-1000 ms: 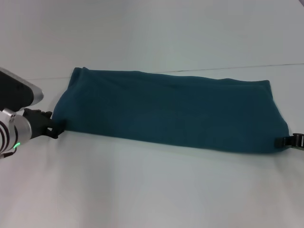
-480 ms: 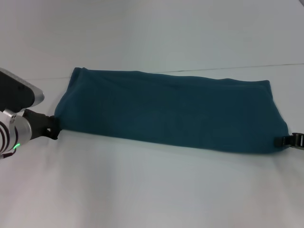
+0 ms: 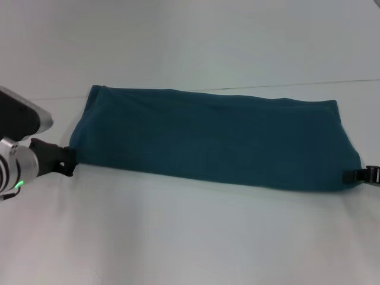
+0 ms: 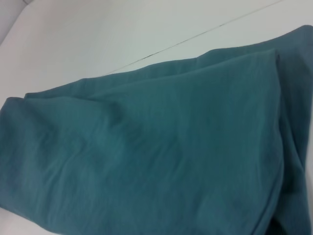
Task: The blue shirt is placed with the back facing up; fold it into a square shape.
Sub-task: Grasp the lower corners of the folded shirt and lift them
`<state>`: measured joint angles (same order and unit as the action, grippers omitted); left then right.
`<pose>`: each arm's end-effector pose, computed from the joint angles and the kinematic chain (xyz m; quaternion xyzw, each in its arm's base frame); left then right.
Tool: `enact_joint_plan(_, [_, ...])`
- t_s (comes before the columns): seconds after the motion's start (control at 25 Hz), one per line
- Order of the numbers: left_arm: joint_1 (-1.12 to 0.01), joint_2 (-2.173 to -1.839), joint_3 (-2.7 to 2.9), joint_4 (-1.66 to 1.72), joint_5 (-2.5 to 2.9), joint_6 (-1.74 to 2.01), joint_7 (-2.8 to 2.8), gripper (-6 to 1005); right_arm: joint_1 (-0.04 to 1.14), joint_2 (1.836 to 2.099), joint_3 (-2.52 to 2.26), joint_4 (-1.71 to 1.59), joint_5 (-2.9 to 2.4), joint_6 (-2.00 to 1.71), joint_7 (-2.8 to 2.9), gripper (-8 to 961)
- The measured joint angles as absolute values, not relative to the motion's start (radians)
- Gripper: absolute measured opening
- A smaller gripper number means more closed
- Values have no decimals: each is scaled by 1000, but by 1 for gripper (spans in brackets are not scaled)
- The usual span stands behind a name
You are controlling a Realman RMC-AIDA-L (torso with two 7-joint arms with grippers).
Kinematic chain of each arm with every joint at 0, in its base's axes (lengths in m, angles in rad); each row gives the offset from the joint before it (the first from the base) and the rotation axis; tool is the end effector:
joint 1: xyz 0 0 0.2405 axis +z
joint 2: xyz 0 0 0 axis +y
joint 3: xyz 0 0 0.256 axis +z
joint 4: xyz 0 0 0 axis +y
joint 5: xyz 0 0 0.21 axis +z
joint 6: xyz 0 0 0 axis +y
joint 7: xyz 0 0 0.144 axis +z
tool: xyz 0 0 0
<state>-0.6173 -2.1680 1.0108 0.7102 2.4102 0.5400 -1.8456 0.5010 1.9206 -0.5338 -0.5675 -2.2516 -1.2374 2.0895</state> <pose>-0.2896 0.4203 -0.0233 -0.8616 -0.2679 0.0414 0.4291 0.3686 0.3439 0.0655 -0.7456 0.5944 0.1576 0.2568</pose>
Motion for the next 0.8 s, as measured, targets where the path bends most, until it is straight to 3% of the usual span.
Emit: enact_joint_plan(0.8, [-386,-2176,979,1039,2302,1111,-1987,1,418,1917,-457,-569,-2252,-1299,1869,11])
